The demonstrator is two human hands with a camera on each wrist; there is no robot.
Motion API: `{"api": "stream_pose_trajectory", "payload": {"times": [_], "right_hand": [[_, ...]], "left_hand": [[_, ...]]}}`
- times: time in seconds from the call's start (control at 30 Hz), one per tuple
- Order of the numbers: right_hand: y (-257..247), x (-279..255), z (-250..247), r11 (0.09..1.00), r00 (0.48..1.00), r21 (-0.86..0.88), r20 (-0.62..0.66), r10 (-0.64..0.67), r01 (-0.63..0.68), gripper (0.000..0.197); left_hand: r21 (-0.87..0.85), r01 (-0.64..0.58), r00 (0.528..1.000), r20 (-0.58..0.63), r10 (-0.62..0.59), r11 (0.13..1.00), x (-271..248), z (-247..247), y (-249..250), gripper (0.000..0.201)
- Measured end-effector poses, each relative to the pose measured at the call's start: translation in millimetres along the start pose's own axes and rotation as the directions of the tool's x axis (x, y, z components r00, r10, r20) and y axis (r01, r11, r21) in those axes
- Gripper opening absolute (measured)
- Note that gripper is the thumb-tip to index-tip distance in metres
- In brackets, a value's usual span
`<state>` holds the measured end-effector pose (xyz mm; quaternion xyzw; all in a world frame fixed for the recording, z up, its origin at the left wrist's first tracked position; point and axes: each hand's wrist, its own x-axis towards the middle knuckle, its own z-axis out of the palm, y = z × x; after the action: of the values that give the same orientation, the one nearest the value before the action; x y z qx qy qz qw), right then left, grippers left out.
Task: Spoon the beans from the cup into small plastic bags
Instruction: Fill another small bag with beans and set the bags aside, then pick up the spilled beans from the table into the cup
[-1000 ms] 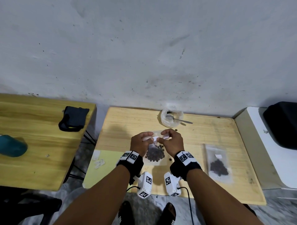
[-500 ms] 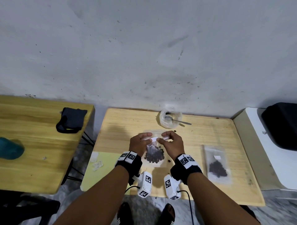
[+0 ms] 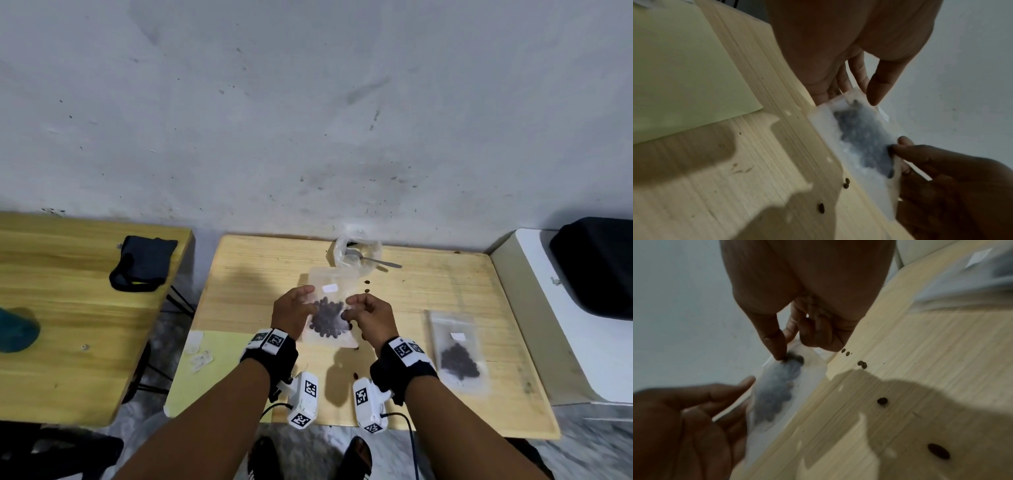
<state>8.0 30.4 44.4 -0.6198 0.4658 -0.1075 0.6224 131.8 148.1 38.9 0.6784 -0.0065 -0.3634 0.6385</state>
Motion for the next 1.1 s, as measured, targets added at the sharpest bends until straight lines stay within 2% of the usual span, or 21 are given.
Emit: {"api": "stream_pose_trajectory", "payload": {"times": [0.1, 0.2, 0.37, 0.5, 0.57, 0.7, 0.83, 1.0, 1.1], "right_hand": [[4, 6, -9, 0.999, 0.999, -0.024, -0.042, -0.026, 0.025, 0.024], [8, 7, -22, 0.99, 0.996, -0.126, -0.053, -0.072, 0.065, 0.025], [17, 1, -62, 0.966, 0.991, -0.258, -0.127, -0.05, 0.016, 0.024], [29, -7, -113, 0.926, 0.978, -0.369, -0.206, 0.009, -0.087, 0.023], [37, -11, -135, 0.911, 0.972, -0.391, -0.23, 0.04, -0.13, 0.024], [55, -13, -174, 0.89, 0.95, -0.416, -0.307, 0.053, -0.185, 0.027], [72, -9, -201, 0.86, 0.942, -0.453, -0.325, 0.086, -0.235, 0.033], [81, -3, -212, 0.783, 0.955, -0.554, -0.24, 0.173, -0.281, 0.046], [71, 3, -208, 0.762, 0.964, -0.598, -0.227, 0.137, -0.249, 0.053]], "left_hand": [[0.121, -0.051, 0.998, 0.039, 0.047, 0.991, -1, 0, -7, 0.039], [0.175, -0.029, 0.997, 0.073, 0.017, 0.984, 0, 9, -11, 0.038], [0.179, 0.138, 0.965, 0.198, -0.173, 0.974, 1, 52, -13, 0.03], [0.245, 0.188, 0.907, 0.327, -0.264, 0.951, -14, 99, -24, 0.028], [0.286, 0.205, 0.885, 0.355, -0.302, 0.936, -20, 122, -32, 0.027], [0.289, 0.25, 0.853, 0.386, -0.352, 0.924, -31, 169, -51, 0.031], [0.318, 0.25, 0.854, 0.373, -0.363, 0.914, -39, 204, -69, 0.031], [0.348, 0.269, 0.851, 0.351, -0.391, 0.898, -39, 211, -81, 0.028], [0.309, 0.267, 0.864, 0.342, -0.369, 0.913, -32, 200, -74, 0.025]]}}
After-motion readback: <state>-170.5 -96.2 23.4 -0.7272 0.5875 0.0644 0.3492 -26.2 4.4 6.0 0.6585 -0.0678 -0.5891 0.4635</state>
